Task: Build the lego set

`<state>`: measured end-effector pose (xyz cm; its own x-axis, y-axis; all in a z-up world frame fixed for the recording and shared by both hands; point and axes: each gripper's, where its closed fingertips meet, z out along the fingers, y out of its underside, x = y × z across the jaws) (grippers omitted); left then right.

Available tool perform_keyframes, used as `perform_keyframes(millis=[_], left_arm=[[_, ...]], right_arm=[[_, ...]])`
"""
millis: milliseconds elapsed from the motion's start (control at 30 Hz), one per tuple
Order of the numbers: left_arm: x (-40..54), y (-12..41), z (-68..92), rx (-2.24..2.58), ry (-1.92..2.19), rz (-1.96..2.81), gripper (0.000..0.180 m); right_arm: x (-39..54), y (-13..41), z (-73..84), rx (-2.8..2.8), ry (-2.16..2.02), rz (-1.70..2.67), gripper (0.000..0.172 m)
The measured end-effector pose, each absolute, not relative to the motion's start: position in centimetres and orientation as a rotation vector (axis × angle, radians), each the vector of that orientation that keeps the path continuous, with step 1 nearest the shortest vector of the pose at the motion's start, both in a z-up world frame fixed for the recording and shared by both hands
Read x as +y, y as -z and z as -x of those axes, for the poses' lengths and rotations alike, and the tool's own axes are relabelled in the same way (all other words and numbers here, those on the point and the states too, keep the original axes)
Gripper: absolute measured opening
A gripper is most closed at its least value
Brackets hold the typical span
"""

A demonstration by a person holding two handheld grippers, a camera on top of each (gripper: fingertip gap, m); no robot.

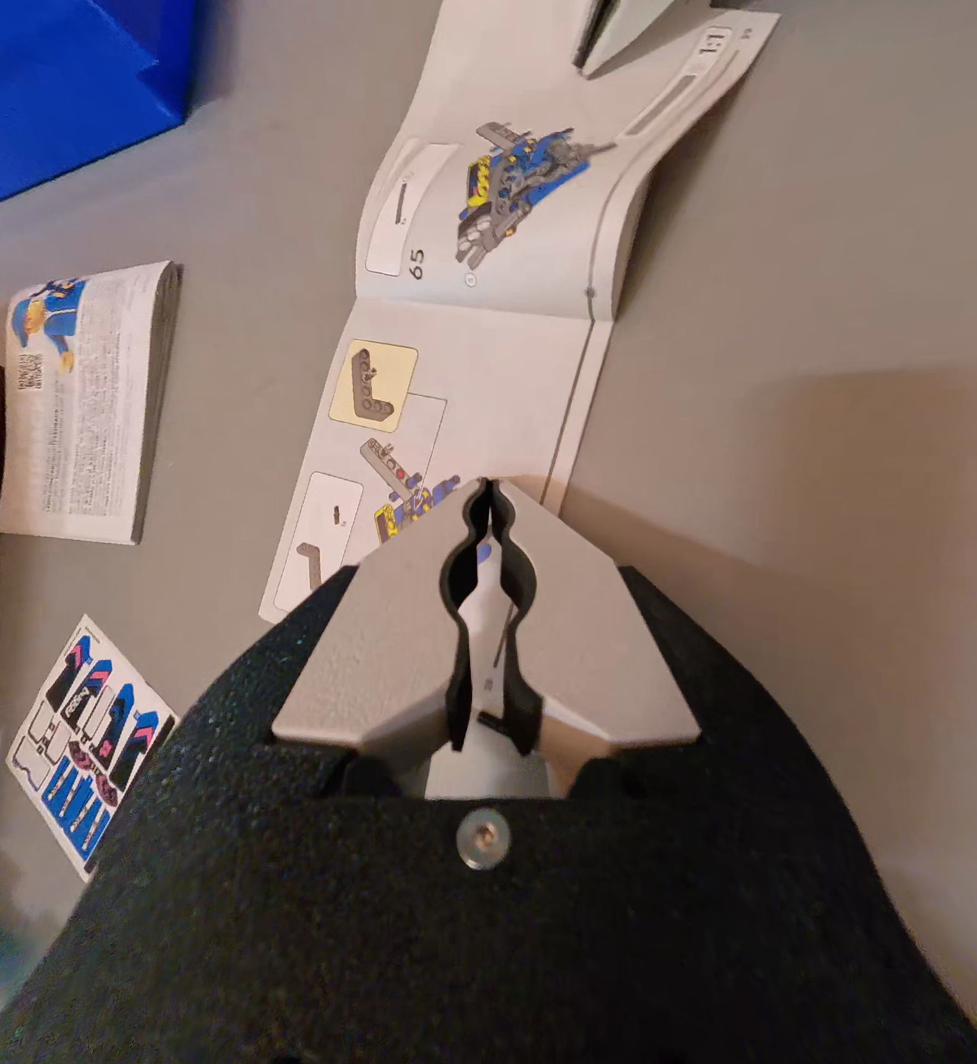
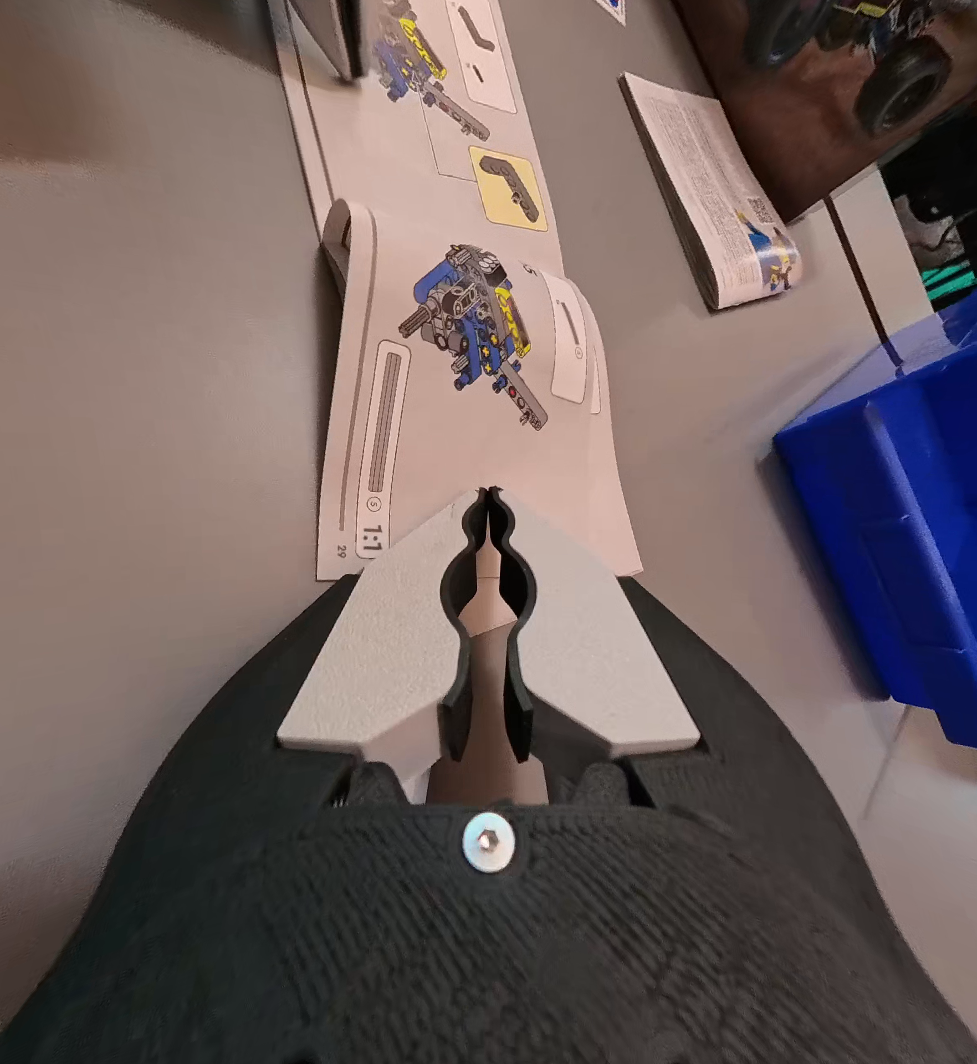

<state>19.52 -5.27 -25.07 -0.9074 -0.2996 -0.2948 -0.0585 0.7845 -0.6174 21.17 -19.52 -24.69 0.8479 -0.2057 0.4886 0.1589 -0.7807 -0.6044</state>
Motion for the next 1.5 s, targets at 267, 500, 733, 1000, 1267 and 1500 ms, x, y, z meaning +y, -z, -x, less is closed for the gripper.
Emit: perform_keyframes(millis=[267,500,733,1000,1267,1500], left_arm=[[-3.2,25.2,-18.8,2.721,0.911,0.292,0.000],[-2.8,25.1,-18.8,2.727,0.804,0.239,0.000],[-10.7,20.4,-15.4,2.406,0.859,-0.375,0.025],[-13.2,23.5,-16.5,2.144,0.288,-0.795,0.000],[-12.9,23.6,-16.2,2.180,0.384,-0.701,0.000],[-11.7,20.7,-17.6,2.137,0.626,-0.289,0.000]], right_arm=[[-19.0,24.7,-21.5,0.006,0.774,2.364,0.000],[-17.1,24.7,-19.0,-0.023,0.558,2.327,0.000],[-16.1,24.7,-18.5,-0.006,0.459,2.312,0.000],[-18.2,24.3,-19.1,0.045,0.515,2.325,0.000],[-22.2,22.7,-21.6,0.231,0.697,2.254,0.000],[-20.5,24.5,-21.8,0.193,0.715,2.359,0.000]])
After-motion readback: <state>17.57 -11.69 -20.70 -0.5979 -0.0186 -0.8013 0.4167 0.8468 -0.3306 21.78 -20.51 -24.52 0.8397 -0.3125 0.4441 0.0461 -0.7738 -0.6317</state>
